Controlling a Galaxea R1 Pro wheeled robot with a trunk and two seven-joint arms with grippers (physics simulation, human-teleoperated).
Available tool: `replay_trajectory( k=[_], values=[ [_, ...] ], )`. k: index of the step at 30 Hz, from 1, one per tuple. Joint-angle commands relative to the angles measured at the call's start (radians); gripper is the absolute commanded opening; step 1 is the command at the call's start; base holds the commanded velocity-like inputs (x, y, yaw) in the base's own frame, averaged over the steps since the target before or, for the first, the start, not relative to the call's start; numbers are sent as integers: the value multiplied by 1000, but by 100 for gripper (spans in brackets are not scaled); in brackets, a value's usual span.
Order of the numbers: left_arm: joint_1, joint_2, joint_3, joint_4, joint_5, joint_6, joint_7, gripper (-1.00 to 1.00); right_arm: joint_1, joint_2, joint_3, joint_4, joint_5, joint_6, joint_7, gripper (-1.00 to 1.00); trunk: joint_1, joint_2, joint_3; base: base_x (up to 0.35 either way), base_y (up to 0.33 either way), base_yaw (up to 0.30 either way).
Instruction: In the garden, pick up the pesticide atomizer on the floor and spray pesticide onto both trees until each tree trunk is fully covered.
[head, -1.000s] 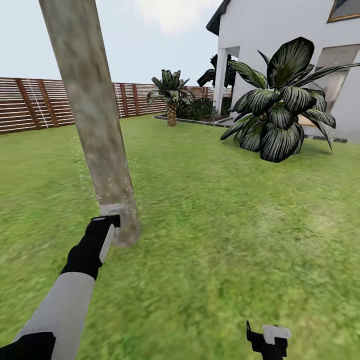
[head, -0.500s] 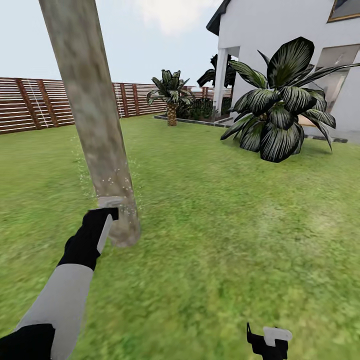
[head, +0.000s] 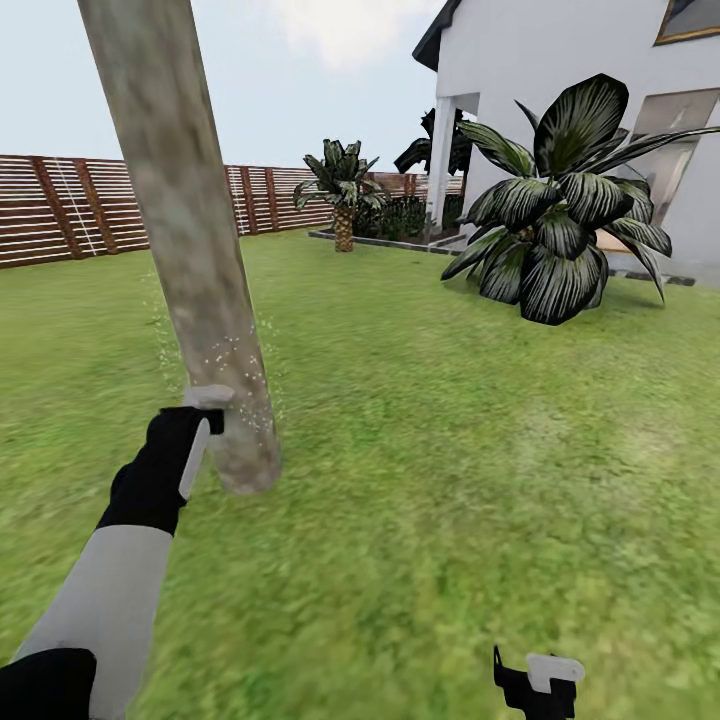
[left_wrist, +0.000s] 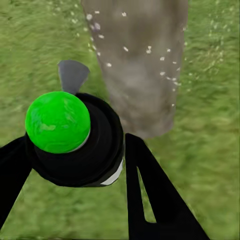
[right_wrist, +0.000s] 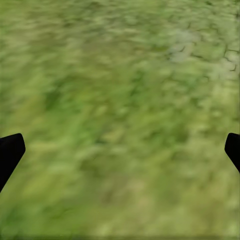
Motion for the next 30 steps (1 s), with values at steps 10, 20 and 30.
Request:
replay_trajectory(
  k=[10, 20, 30],
  values=[
    [-1, 12, -20, -2, 7, 36, -223, -100, 0, 0, 0, 0, 0, 0, 0, 100, 0, 0, 0, 0, 0, 0],
    [-8, 142, -16, 28, 13, 39, -246, -100, 0, 0, 0, 0, 0, 0, 0, 100, 0, 0, 0, 0, 0, 0],
    [-116, 148, -15, 37, 10, 117, -247, -100, 0, 0, 0, 0, 0, 0, 0, 100, 0, 0, 0, 0, 0, 0]
  ],
)
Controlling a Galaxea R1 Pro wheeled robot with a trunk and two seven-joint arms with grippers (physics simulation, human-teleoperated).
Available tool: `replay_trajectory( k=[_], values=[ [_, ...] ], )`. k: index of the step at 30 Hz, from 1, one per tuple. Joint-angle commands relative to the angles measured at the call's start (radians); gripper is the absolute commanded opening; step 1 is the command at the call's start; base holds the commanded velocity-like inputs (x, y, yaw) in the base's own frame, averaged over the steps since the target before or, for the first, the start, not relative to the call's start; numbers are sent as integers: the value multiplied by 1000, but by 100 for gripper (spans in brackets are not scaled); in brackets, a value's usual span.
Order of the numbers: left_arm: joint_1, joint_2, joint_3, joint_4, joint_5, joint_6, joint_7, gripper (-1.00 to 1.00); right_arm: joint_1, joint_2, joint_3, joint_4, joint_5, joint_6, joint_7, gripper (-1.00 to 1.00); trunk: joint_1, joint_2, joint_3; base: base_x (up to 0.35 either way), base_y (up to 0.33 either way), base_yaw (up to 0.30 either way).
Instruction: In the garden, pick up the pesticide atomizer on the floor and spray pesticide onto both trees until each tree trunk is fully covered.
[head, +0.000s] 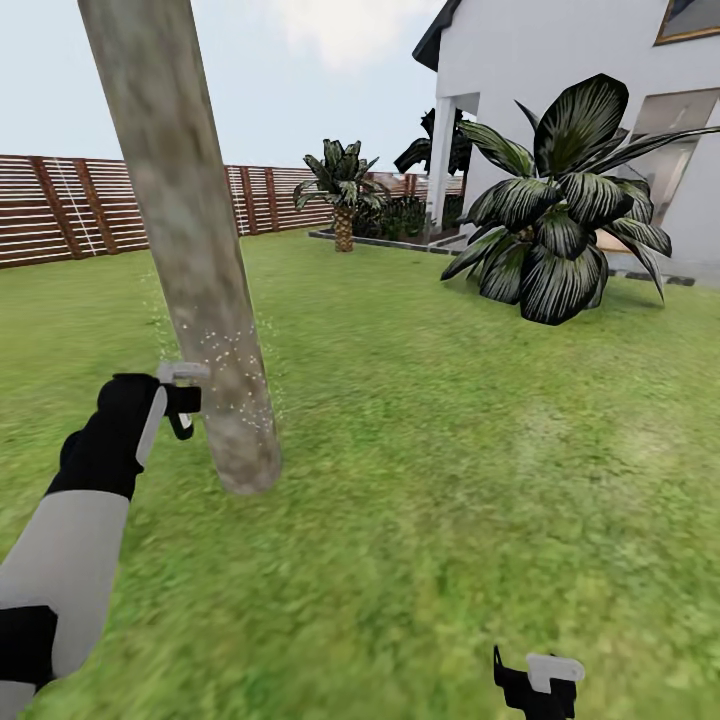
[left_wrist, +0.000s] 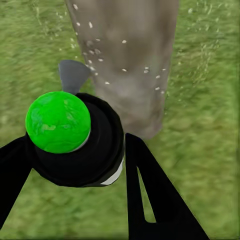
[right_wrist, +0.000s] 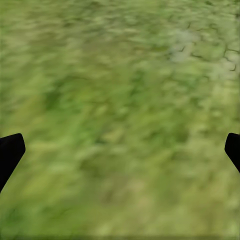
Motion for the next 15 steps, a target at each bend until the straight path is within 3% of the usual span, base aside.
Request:
replay_trajectory(
  k=[1, 5, 9, 12, 14, 15],
  values=[
    [4, 0, -1, 1, -1, 0, 0, -100, 0, 0, 0, 0, 0, 0, 0, 100, 0, 0, 0, 0, 0, 0],
    [37, -1, -4, 1, 3, 0, 0, -100, 0, 0, 0, 0, 0, 0, 0, 100, 0, 0, 0, 7, 0, 0],
    [45, 30, 2, 2, 2, 1, 0, -100, 0, 0, 0, 0, 0, 0, 0, 100, 0, 0, 0, 79, 0, 0],
    [29, 36, -1, -13, 2, 10, 0, -100, 0, 0, 0, 0, 0, 0, 0, 100, 0, 0, 0, 17, 0, 0],
    [8, 37, -2, -10, -1, 15, 2, -100, 0, 0, 0, 0, 0, 0, 0, 100, 0, 0, 0, 3, 0, 0],
    [-71, 37, -3, -1, -3, 29, 3, -100, 0, 0, 0, 0, 0, 0, 0, 100, 0, 0, 0, 0, 0, 0]
  ],
)
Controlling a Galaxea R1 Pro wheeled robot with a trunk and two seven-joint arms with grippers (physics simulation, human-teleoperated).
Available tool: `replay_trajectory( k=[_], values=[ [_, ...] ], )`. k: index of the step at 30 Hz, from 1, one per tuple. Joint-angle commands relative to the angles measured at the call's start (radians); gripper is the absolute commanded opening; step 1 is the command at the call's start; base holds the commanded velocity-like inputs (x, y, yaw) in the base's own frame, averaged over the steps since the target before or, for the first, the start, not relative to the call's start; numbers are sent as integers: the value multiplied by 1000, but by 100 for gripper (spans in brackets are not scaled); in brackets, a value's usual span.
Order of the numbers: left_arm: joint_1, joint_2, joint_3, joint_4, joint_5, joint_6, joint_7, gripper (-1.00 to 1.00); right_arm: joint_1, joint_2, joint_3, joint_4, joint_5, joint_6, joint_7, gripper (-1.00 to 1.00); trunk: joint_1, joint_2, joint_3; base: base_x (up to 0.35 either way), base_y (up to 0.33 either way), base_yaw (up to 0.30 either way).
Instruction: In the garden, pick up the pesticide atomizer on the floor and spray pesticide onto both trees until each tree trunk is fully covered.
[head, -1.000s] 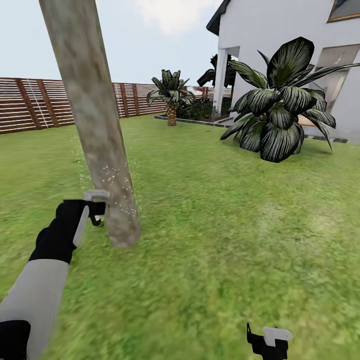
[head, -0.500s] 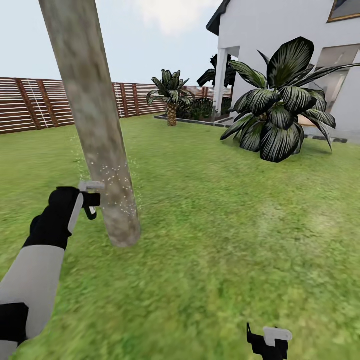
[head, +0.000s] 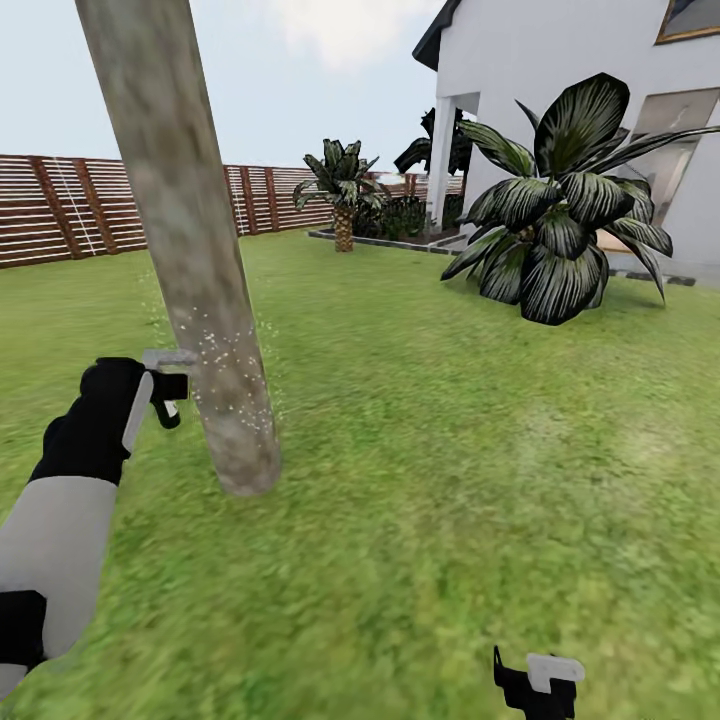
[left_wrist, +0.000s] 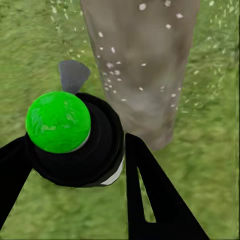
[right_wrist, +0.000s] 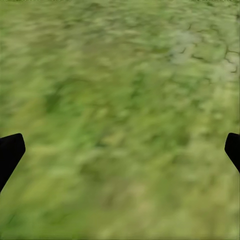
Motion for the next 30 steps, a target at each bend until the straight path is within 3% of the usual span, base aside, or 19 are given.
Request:
replay_trajectory(
  k=[1, 4, 6, 8, 18, 24, 27, 30],
  values=[
    [-43, 0, -1, 0, -4, 7, 0, -100, 0, 0, 0, 0, 0, 0, 0, 100, 0, 0, 0, 0, 0, 0],
    [-35, 1, 0, 1, -4, 4, -1, -100, 0, 0, 0, 0, 0, 0, 0, 100, 0, 0, 0, 0, 0, 0],
    [30, 1, -1, 2, -1, -6, -1, -100, 0, 0, 0, 0, 0, 0, 0, 100, 0, 0, 0, 0, 0, 0],
    [52, -1, -4, -3, -1, -7, -1, -100, 0, 0, 0, 0, 0, 0, 0, 100, 0, 0, 0, 0, 0, 0],
    [57, -10, -6, -16, -4, -8, 6, -100, 0, 0, 0, 0, 0, 0, 0, 100, 0, 0, 0, -5, -173, 0],
    [63, -9, -3, -28, -7, -8, 5, -100, 0, 0, 0, 0, 0, 0, 0, 100, 0, 0, 0, -250, -179, 0],
    [163, -7, -1, -16, -2, -41, 6, -100, 0, 0, 0, 0, 0, 0, 0, 100, 0, 0, 0, -317, -49, 0],
    [272, -7, 1, -11, 3, -173, -1, -100, 0, 0, 0, 0, 0, 0, 0, 100, 0, 0, 0, -330, -7, 0]
  ],
)
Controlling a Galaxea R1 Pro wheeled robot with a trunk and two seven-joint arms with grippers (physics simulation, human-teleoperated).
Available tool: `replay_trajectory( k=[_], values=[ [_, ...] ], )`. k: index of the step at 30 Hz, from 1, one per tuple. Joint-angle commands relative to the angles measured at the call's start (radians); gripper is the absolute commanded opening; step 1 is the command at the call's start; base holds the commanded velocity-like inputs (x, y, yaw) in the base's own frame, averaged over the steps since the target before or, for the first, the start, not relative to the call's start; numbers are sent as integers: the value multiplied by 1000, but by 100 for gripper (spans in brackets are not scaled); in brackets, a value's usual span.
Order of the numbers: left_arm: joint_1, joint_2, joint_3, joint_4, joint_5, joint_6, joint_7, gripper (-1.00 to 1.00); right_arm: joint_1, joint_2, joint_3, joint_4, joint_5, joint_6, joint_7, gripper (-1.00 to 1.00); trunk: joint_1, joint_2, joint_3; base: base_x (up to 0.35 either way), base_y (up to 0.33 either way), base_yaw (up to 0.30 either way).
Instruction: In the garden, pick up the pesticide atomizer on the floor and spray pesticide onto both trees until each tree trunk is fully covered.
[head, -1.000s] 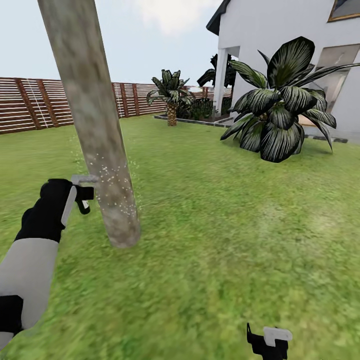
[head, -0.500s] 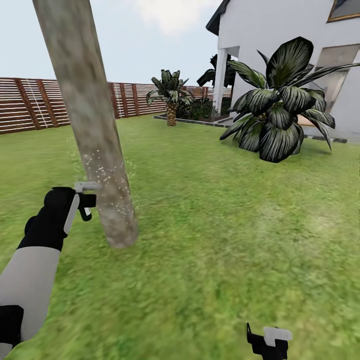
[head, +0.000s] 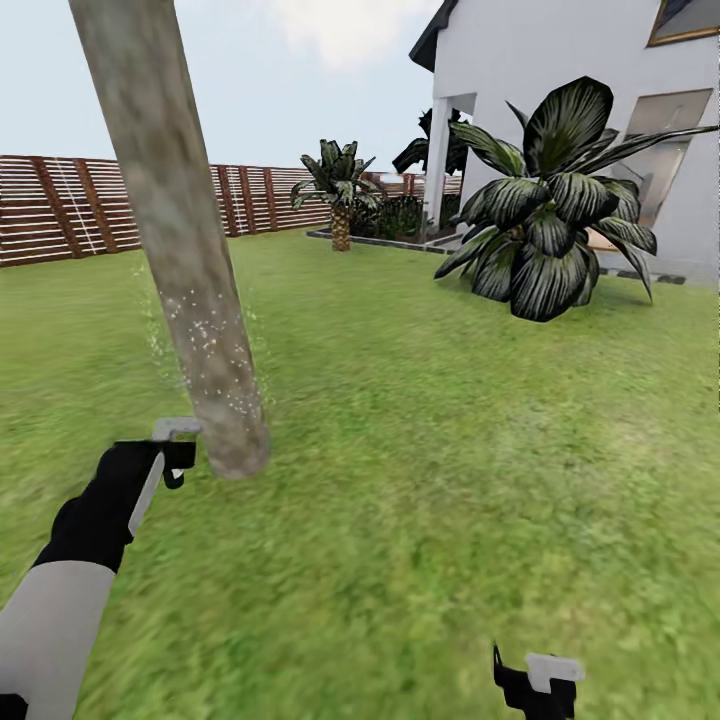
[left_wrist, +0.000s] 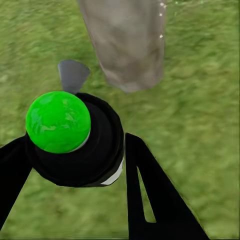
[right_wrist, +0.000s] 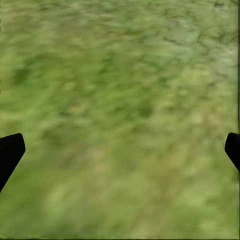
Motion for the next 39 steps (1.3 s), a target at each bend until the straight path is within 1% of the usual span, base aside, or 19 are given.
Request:
replay_trajectory(
  k=[1, 2, 4, 7, 8, 10, 12, 13, 14, 16, 18, 19, 21, 24, 29, 33, 35, 36, 39],
  values=[
    [37, -2, 0, 4, -1, -42, -1, -100, 0, 0, 0, 0, 0, 0, 0, 100, 0, 0, 0, -336, -1, 0],
    [82, -5, -2, 28, 0, -104, -5, -100, 0, 0, 0, 0, -1, 0, 0, 100, 0, 0, 0, -339, -1, 0],
    [123, -7, -4, 100, -1, -225, -39, -100, 0, 0, 1, -2, -1, -1, 0, 100, 0, 0, 0, -334, 0, 0],
    [142, -7, -8, 307, -10, -455, -177, -100, 0, 1, 5, -9, 0, -1, 1, 100, 0, 0, 0, -220, 0, 0],
    [143, -7, -11, 346, -11, -505, -205, -100, -1, 1, 14, -15, 6, -1, 1, 100, 0, 0, 0, -82, 0, 0],
    [146, -2, -52, 438, -14, -641, -317, -100, 0, 4, 87, -81, 74, 23, 15, 100, 0, 0, 0, -32, 0, 0],
    [146, 5, -94, 487, -22, -718, -445, -100, -2, 4, 140, -175, 151, 107, 57, 100, 0, 0, 0, -9, 0, 0],
    [146, 8, -103, 505, -33, -743, -507, -100, -5, 4, 151, -227, 175, 167, 88, 100, 0, 0, 0, -4, 0, 0],
    [146, 13, -112, 531, -68, -771, -595, -100, -11, 5, 160, -310, 198, 268, 156, 100, 0, 0, 0, -2, 0, 0],
    [146, 14, -119, 556, -161, -793, -709, -100, -33, 4, 166, -415, 215, 401, 298, 100, 0, 0, 0, -1, 0, 0],
    [146, 4, -119, 565, -342, -797, -804, -100, -104, 3, 168, -463, 221, 491, 474, 100, 0, 0, 0, 0, 0, 0],
    [146, -4, -117, 567, -413, -794, -833, -100, -138, 4, 169, -473, 222, 508, 546, 100, 0, 0, 0, 0, 0, 0],
    [146, -28, -116, 568, -472, -789, -885, -100, -166, 4, 170, -482, 222, 520, 671, 100, 0, 0, 0, 0, 0, 0],
    [142, -46, -115, 563, -502, -773, -934, -100, -178, 4, 170, -489, 224, 524, 795, 100, 0, 0, 0, 0, 0, 0],
    [137, -47, -118, 551, -507, -746, -935, -100, -179, 4, 175, -491, 228, 523, 811, 100, 0, 0, 0, 0, 0, 0],
    [132, -57, -121, 551, -506, -629, -938, -100, -180, 4, 177, -492, 233, 524, 891, 100, 0, 0, 0, 0, 0, 0],
    [131, -79, -170, 551, -525, -600, -939, -100, -181, 5, 178, -500, 275, 525, 939, 100, 0, 0, 0, 0, 0, 0],
    [130, -86, -206, 551, -542, -593, -939, -100, -181, 5, 177, -506, 306, 525, 948, -100, 0, 0, 0, 0, 0, 0],
    [128, -107, -258, 553, -564, -568, -940, -100, -181, 5, 176, -512, 361, 525, 1004, -100, 0, 0, 0, 0, 0, 0]
  ],
)
